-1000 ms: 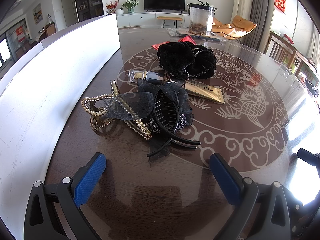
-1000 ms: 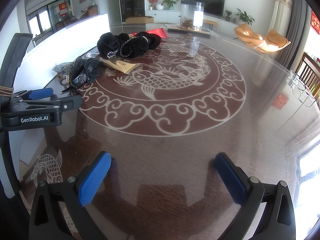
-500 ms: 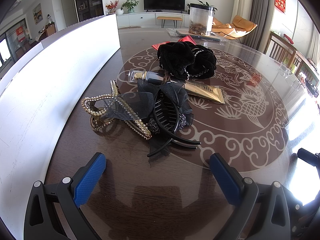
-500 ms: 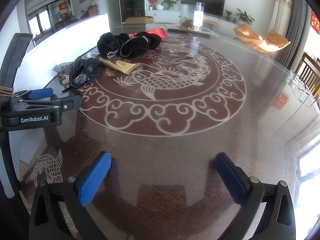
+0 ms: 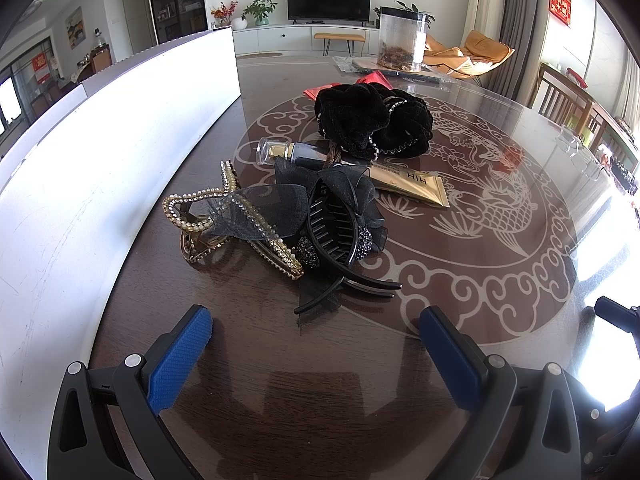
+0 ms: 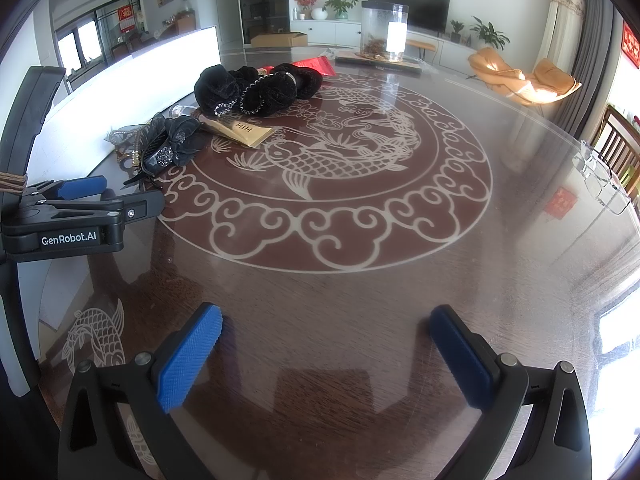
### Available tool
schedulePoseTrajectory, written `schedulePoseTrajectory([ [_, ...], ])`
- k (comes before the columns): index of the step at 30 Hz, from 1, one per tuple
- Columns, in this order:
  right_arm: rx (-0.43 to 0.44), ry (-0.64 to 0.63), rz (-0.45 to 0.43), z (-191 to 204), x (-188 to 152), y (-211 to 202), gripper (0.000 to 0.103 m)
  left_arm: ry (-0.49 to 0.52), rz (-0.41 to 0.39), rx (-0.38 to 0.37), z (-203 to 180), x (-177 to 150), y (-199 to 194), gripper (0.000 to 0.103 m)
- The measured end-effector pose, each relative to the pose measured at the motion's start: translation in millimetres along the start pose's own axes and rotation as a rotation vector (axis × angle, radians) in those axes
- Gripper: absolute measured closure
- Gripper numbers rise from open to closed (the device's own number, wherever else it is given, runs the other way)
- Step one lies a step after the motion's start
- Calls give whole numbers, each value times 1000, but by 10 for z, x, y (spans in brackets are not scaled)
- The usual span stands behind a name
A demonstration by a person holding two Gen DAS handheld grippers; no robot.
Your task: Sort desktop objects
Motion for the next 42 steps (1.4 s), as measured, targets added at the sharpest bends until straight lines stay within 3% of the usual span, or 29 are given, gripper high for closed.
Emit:
schedulePoseTrajectory([
  [20,0,0,0,1,-1,-2,0,0,0,0,-1,0,1,0],
  [24,0,0,0,1,0,-3,0,25,29,-9,16,-145,-64,0],
  [27,0,0,0,1,-1,-3,0,-94,66,25,218,-253,-115,0],
  [31,18,-2,-4,9,37,4,0,-240,29,-99,508,-285,-211,0],
  [34,54,-85,-37,128,345,10,0,-310,7,-162,638,-319,-251,0],
  [39,45,-299,-74,514,1157,168,3,-299,4,-127,615,-324,-273,0],
  [42,77,-409,4,759,1452,416,22,-275,-3,-107,580,-316,-291,0],
])
Point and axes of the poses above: each gripper's, at about its wrist camera, not at the fingertips, and y roughly the way its jaws point, z to its left, x to its top, the point moved 5 cm from there along y, roughly the way its jaws point, and after that the axes turned 13 degrees about z, right-handed, at the moved point
